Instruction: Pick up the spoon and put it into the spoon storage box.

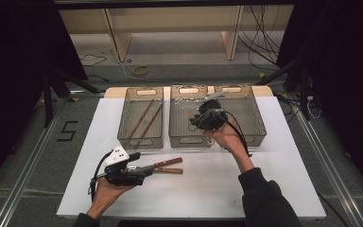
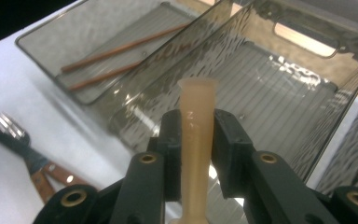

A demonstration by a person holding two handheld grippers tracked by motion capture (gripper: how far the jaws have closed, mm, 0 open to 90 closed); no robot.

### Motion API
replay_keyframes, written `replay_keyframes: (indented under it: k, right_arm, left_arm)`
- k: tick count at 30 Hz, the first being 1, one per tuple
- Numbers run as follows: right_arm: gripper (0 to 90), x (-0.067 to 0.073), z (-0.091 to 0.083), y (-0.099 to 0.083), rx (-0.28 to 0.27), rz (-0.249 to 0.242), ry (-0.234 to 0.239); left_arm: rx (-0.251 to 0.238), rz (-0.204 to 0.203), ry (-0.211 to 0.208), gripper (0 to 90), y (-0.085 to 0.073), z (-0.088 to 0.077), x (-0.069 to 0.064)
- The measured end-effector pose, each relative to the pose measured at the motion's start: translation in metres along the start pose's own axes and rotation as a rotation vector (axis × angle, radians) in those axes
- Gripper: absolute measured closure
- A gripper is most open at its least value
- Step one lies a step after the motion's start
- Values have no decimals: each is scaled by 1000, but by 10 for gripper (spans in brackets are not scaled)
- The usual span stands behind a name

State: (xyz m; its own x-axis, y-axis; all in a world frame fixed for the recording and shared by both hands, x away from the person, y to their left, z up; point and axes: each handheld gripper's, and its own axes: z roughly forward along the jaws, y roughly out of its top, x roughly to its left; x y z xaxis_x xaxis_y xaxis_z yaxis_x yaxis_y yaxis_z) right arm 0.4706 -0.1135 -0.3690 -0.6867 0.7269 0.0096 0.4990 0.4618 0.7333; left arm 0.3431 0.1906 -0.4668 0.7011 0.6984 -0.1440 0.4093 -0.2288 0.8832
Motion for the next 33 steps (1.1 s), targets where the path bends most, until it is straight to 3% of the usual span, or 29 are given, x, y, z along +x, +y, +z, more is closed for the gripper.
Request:
replay_keyframes:
  k: [15, 33]
  right_arm:
    - [748, -14, 26, 23, -11, 40, -40]
    - [746, -26, 53, 31, 16, 82, -89]
  left_arm:
    - [0, -3, -3, 190, 0, 0, 0]
    - [8, 5, -10, 190, -1, 2, -2]
